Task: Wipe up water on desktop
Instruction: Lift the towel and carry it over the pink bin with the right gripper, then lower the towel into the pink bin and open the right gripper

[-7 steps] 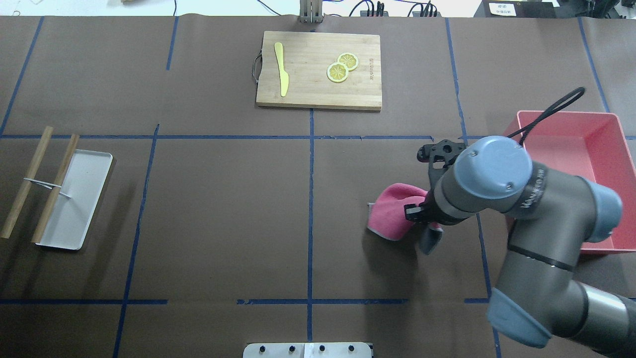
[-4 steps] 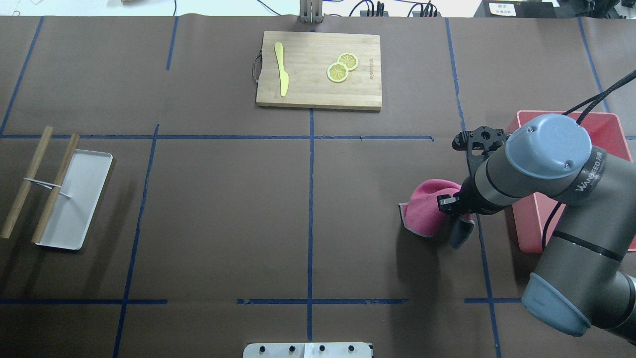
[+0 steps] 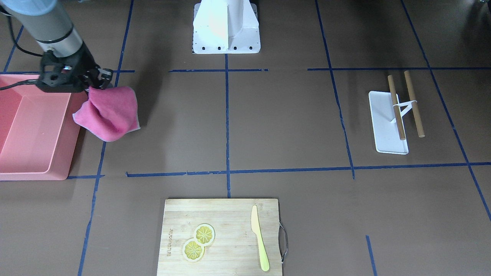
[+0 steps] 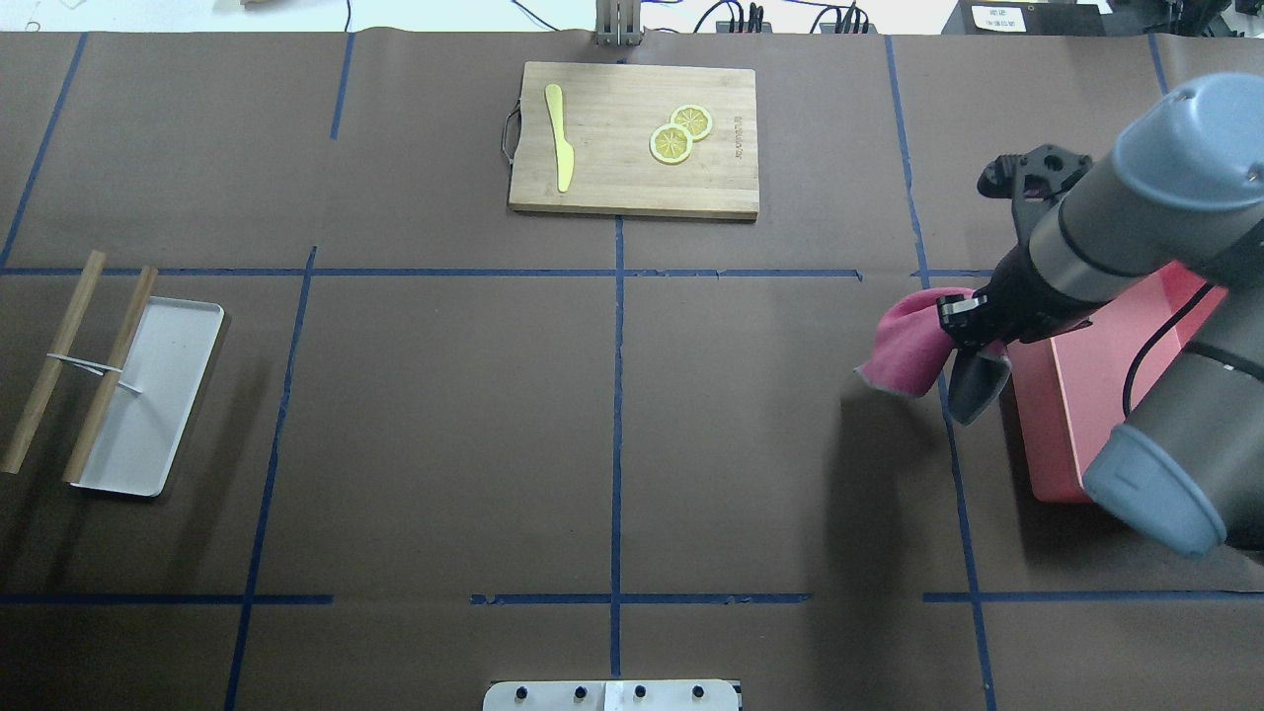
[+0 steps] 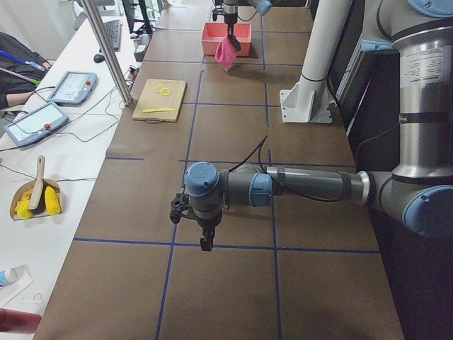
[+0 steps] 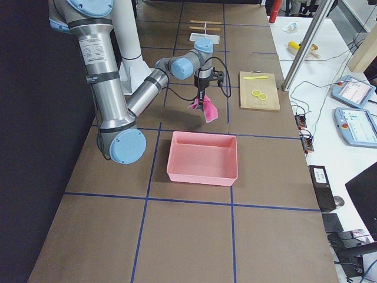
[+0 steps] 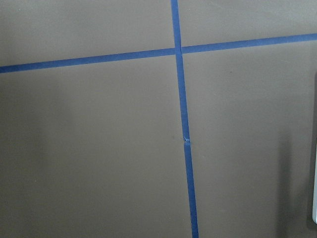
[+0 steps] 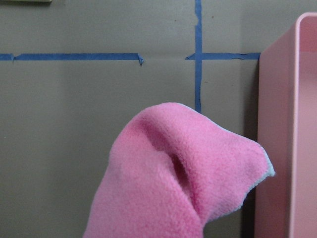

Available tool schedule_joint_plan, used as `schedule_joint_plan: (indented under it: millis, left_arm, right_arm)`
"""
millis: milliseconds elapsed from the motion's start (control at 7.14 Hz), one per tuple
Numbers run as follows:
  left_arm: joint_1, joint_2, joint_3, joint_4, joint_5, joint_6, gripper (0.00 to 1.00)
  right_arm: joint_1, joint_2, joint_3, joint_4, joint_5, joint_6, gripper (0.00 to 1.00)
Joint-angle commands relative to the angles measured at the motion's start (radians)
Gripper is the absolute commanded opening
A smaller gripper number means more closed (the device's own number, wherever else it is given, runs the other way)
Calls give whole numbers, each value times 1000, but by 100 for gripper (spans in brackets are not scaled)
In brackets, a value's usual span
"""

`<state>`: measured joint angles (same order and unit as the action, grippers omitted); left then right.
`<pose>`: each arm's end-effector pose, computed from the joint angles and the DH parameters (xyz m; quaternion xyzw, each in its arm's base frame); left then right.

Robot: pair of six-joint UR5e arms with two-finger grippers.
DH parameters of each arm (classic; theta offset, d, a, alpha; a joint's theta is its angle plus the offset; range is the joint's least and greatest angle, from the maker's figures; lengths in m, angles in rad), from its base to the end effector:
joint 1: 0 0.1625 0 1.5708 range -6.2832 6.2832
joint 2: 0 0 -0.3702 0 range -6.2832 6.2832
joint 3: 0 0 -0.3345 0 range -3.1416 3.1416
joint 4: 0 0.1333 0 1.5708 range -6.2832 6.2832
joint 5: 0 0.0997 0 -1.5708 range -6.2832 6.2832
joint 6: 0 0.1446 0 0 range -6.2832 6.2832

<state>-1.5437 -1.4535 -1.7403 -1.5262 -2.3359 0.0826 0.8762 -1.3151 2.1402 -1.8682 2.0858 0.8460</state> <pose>-0.0225 -0.3920 0.6162 0.0139 0.3730 0.0523 0.9262 -0.2532 -0.4009 0.3335 0.0098 -0.3521 0.0044 0.9359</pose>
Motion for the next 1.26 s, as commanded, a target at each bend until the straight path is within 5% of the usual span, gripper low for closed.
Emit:
schedule_joint_plan:
  millis: [0,561,1121]
  left_arm:
    - [-1,-1,-2,0,0,0,100]
    - [-1,1,-10,0,-11,0,100]
    - [-1,4,-16,-2,-34,-1,100]
  right_arm:
    - [201,11,41,-188,63,-286,0]
    - [378,-204,53,-191,125,-521,0]
    - [428,-228,11,-122,164,-421,4]
